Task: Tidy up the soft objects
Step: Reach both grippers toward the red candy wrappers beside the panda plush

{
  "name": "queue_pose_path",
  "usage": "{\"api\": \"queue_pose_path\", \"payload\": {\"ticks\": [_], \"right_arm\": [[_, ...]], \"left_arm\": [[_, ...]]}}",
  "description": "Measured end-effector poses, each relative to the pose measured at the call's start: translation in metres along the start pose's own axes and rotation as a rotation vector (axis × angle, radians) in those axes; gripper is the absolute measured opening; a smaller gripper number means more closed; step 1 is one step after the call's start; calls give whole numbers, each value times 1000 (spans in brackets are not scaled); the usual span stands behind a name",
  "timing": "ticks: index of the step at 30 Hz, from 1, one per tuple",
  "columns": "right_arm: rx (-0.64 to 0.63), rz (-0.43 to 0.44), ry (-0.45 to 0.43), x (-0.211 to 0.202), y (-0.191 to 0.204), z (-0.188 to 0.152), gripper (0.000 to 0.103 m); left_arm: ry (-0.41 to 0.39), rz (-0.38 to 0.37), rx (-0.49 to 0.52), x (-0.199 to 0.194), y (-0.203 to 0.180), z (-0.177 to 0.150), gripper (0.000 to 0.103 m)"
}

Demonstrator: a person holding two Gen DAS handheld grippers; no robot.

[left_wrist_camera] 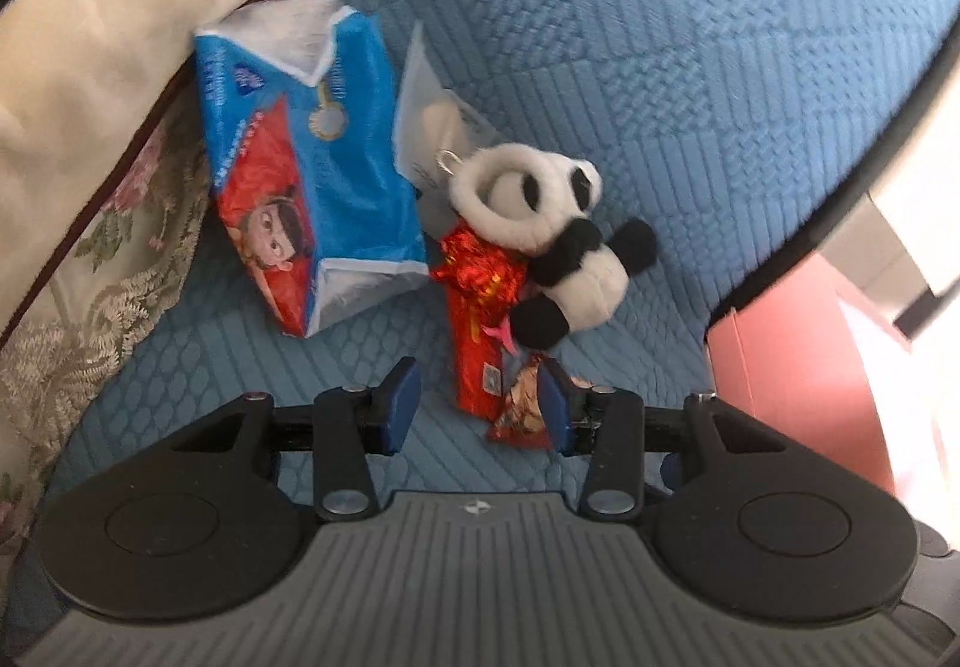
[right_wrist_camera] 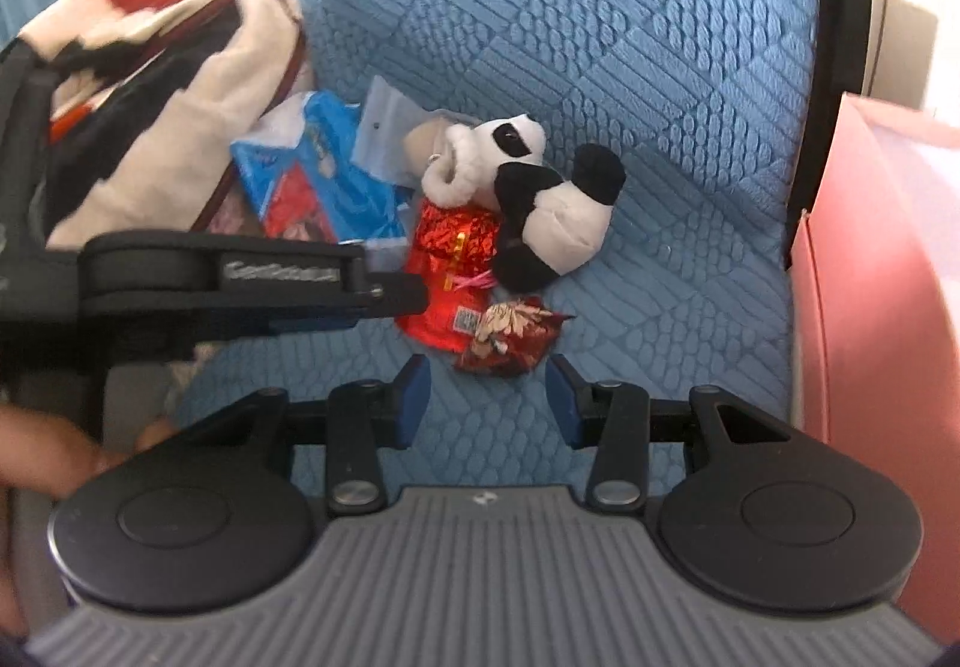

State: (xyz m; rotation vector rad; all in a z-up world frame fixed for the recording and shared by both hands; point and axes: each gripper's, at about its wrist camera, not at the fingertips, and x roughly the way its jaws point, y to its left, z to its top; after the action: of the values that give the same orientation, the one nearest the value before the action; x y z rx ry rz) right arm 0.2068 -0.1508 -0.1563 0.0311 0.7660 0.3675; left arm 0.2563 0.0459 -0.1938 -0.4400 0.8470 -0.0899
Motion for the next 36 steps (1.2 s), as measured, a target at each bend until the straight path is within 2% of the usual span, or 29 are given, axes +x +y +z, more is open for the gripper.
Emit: {"api": "queue_pose_path", "payload": {"ticks": [6,14,17,22,26,29,32,34,36], "right_arm": [[19,1,26,21,-4,9,45],[-7,-26,40,42,3,12,45],[-13,-39,53,47,2,12,46],[16,-23,95,56,-2,10,46],[12,-42,98,58,-1,9,46],[18,-20,93,58,0,9,45],[9,-31,99,59,1,8,45],[13,-39,97,59,1,9,45],[7,-39,93,58,2,9,42]], "left_arm": [[6,-46,-116,6,14,11,49],[52,-42,-160,21,20,14,46],[89,-70,-218,30,26,12,43],[111,-61,-233,38,27,8,35],[127,-44,-243,41,28,7,34],[130,-55,-252,42,28,6,34],[128,-63,-245,44,27,6,28],[131,-67,-242,45,26,5,28],[132,-69,-246,46,26,4,28]]}}
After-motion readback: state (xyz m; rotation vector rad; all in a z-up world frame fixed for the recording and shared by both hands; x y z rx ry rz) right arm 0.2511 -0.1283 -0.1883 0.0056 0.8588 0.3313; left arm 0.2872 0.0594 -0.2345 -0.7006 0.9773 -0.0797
